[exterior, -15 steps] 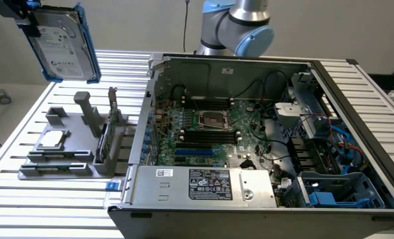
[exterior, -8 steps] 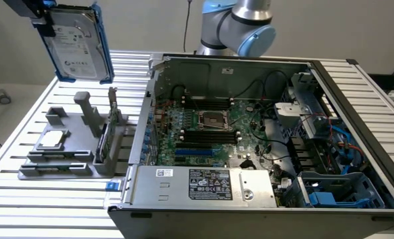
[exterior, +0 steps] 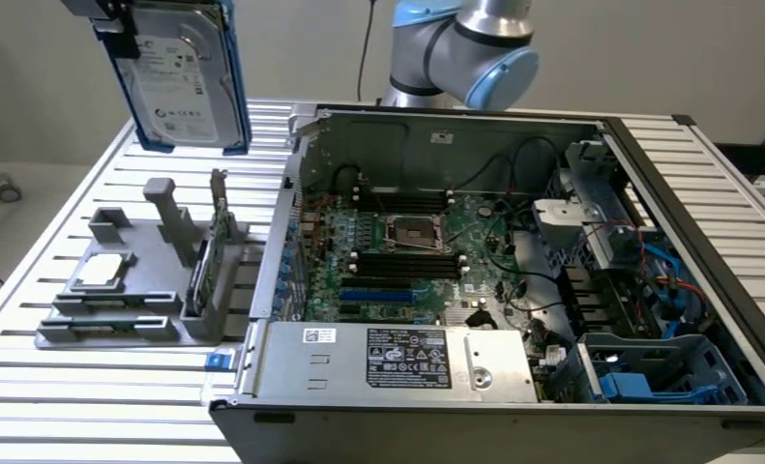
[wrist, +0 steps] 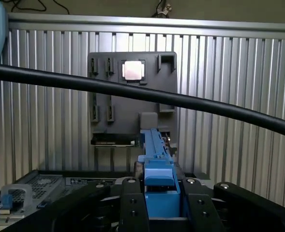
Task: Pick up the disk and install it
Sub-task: 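Pick up the disk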
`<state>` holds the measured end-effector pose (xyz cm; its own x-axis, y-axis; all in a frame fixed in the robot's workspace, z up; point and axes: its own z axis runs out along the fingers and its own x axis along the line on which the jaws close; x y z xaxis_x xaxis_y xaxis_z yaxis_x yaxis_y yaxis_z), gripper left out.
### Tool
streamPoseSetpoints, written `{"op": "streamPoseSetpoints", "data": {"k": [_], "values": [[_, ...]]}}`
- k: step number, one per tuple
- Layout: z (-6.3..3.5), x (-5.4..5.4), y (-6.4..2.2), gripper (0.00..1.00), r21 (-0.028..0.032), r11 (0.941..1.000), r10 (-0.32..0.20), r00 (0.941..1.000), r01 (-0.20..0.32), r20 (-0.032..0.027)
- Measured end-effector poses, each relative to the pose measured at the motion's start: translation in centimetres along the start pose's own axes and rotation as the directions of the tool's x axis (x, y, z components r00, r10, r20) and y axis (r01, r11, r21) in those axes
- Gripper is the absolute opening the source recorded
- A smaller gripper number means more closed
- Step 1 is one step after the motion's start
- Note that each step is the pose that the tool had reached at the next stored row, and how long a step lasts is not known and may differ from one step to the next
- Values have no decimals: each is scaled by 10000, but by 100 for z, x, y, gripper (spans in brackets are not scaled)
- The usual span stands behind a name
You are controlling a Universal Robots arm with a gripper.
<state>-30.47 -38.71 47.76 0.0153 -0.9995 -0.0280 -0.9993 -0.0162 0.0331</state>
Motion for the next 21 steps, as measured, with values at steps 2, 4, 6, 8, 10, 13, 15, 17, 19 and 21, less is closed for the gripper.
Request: {"op": "streamPoseSetpoints", "data": {"k": [2,4,6,8,10,13,15,17,19,21], "values": [[-43,15,-91,33,-1,10000,1,10000,-1,8],[-83,31,-181,33,-5,10000,0,10000,0,13],[-120,46,-269,33,-5,10000,0,10000,0,20],[-155,62,-358,33,-6,10000,0,10000,0,27],[-182,75,-447,33,-7,10000,-1,10000,1,40],[-203,96,-585,33,-8,10000,-3,10000,3,78],[-207,119,-674,33,-7,10000,-1,10000,1,92],[-211,148,-764,33,-8,10000,-4,10000,4,96],[-215,186,-854,33,-8,10000,-3,10000,3,96],[-219,238,-926,33,-12,10000,-2,10000,2,96]]}}
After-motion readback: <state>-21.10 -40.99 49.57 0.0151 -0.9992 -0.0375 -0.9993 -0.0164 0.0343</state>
